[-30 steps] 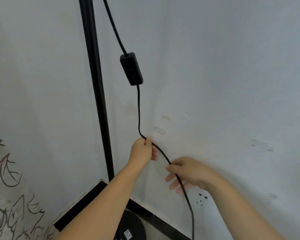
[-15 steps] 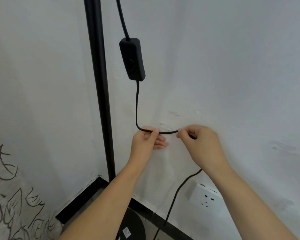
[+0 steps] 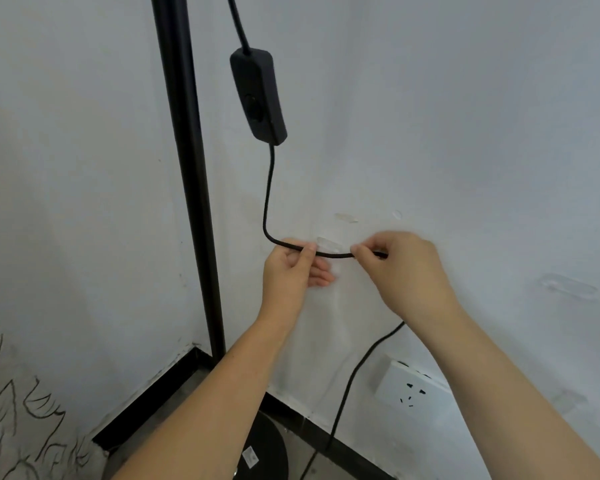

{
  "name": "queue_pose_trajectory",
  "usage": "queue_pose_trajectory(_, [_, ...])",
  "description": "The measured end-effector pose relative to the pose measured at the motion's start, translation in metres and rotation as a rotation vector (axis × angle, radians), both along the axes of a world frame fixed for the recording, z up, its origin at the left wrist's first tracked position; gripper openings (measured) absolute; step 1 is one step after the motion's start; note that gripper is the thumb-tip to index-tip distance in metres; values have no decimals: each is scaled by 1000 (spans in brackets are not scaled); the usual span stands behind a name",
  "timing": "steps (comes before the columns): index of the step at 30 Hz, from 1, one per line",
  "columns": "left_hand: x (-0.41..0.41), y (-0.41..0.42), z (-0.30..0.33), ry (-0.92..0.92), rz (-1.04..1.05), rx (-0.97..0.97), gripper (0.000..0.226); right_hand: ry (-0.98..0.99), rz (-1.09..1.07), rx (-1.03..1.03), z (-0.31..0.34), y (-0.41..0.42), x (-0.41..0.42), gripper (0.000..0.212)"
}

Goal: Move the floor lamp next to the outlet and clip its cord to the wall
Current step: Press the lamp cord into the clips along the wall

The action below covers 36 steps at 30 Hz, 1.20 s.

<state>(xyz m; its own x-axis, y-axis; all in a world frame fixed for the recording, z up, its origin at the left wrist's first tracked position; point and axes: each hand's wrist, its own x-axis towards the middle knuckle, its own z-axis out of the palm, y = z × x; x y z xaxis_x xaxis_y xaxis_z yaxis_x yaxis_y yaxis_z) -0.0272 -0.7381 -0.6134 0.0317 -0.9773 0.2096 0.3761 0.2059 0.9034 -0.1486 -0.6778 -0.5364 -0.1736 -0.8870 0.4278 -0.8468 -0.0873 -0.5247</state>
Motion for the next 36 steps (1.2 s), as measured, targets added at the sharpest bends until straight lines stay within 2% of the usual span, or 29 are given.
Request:
queue_pose_trajectory(3, [0, 1, -1, -34, 45, 5, 11, 74, -8, -111, -4, -1, 7, 27])
queue_pose_trajectory(7, [-1, 1, 3, -14, 12, 5, 16, 73, -21, -240, 0, -4, 4, 26])
queue_pose_trajectory(15, [1, 3, 10, 43, -53, 99, 26, 178, -88, -229, -20, 8, -7, 26])
queue_pose_trajectory(19, [1, 5, 15, 25, -81, 86, 26, 203, -115, -41, -45, 17, -13, 34])
queue_pose_trajectory(25, [2, 9, 17, -46, -60, 122, 28, -155, 55, 292, -69, 27, -17, 36])
queue_pose_trajectory(28, [0, 12, 15, -88, -52, 124, 31, -377, 167, 525, -62, 35, -28, 37])
queue_pose_trajectory(30, [-6, 16, 16, -125, -73, 120, 32, -478, 199, 577, -52, 44, -40, 35])
queue_pose_trajectory(36, [-16, 21, 14, -156, -69, 147, 39, -414, 239, 713, -37, 68, -56, 37])
